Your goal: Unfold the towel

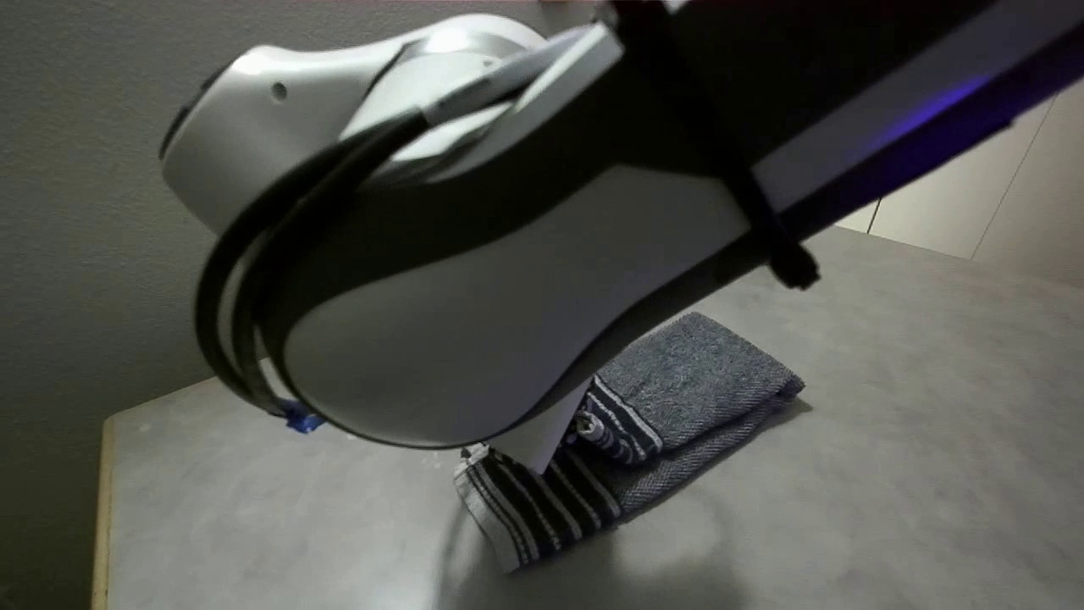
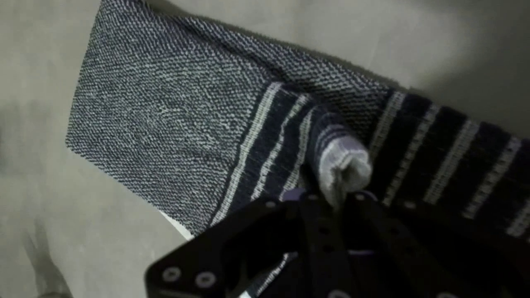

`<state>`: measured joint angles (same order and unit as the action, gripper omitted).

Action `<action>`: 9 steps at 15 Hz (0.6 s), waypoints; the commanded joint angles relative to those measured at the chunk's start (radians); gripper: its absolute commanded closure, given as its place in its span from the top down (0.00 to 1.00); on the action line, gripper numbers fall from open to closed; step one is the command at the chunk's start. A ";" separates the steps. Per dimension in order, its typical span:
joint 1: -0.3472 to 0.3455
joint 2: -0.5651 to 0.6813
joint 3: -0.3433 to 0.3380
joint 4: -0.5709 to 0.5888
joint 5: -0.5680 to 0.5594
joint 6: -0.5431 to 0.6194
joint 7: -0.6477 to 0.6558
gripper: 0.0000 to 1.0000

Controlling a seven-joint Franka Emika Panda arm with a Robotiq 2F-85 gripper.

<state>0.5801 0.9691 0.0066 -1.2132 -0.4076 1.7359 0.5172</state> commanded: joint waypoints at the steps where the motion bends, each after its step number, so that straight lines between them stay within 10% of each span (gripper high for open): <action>1: 0.000 0.040 0.024 0.077 -0.018 0.075 -0.117 0.02; 9: -0.040 -0.019 0.059 0.002 0.013 0.278 -0.312 0.02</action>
<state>0.5823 1.0029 0.0450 -1.1402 -0.4063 1.9523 0.2605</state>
